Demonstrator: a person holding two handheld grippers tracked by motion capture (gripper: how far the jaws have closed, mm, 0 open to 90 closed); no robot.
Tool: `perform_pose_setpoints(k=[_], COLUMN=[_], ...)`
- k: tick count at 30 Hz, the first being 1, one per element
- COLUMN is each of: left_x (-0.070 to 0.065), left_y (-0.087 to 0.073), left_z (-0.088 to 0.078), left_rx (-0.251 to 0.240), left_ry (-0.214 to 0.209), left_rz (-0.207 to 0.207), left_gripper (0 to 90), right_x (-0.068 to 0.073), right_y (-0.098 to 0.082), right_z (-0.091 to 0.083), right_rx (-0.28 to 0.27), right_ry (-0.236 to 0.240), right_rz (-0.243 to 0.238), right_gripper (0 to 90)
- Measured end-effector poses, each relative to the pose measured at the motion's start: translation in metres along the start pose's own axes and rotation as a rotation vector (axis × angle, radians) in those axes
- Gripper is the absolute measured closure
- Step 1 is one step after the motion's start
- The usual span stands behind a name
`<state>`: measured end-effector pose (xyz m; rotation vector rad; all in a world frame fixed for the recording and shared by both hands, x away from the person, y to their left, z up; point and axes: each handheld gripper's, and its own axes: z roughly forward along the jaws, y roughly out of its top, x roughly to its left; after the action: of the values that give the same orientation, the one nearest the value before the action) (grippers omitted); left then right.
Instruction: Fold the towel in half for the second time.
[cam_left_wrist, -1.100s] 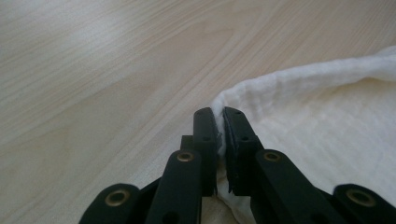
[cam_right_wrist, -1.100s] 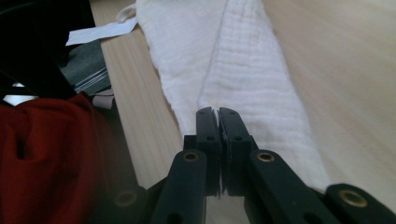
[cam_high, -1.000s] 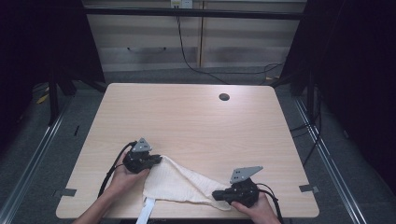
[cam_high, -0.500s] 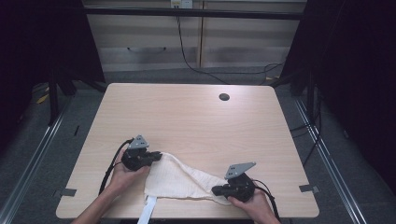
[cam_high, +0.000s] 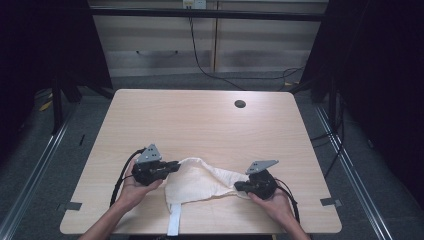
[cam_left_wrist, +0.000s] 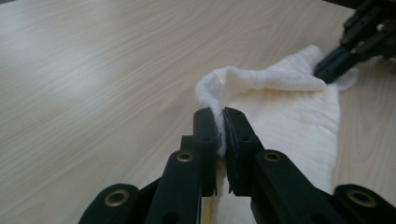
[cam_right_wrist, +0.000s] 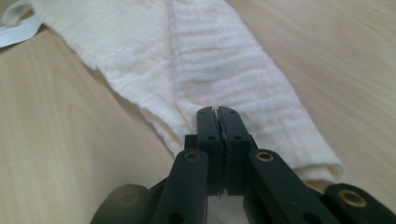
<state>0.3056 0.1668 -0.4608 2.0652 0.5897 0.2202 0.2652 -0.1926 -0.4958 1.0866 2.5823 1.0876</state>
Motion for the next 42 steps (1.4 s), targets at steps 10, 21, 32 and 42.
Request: perform_pose_setpoints(k=[10, 21, 32, 42], left_x=[-0.033, -0.059, -0.061, -0.058], left_y=[-0.013, -0.033, -0.044, -0.046], left_z=[-0.007, 0.005, 0.007, 0.005], left_rx=[0.059, 0.176, 0.213, 0.206], left_ry=[-0.107, -0.217, -0.232, -0.193], left_rz=[0.094, 0.153, 0.176, 0.175], left_gripper=[84.0, 83.9, 84.1, 84.5], right_x=[-0.008, -0.008, -0.004, -0.006], right_y=[0.003, 0.001, 0.0, -0.023], right_z=[0.001, 0.001, 0.0, -0.023], right_rx=[-0.001, -0.016, -0.017, -0.023], right_ry=[-0.04, -0.041, -0.072, -0.151], right_rz=[0.014, 0.027, 0.014, 0.025], right_gripper=[88.9, 88.9, 88.8, 88.7])
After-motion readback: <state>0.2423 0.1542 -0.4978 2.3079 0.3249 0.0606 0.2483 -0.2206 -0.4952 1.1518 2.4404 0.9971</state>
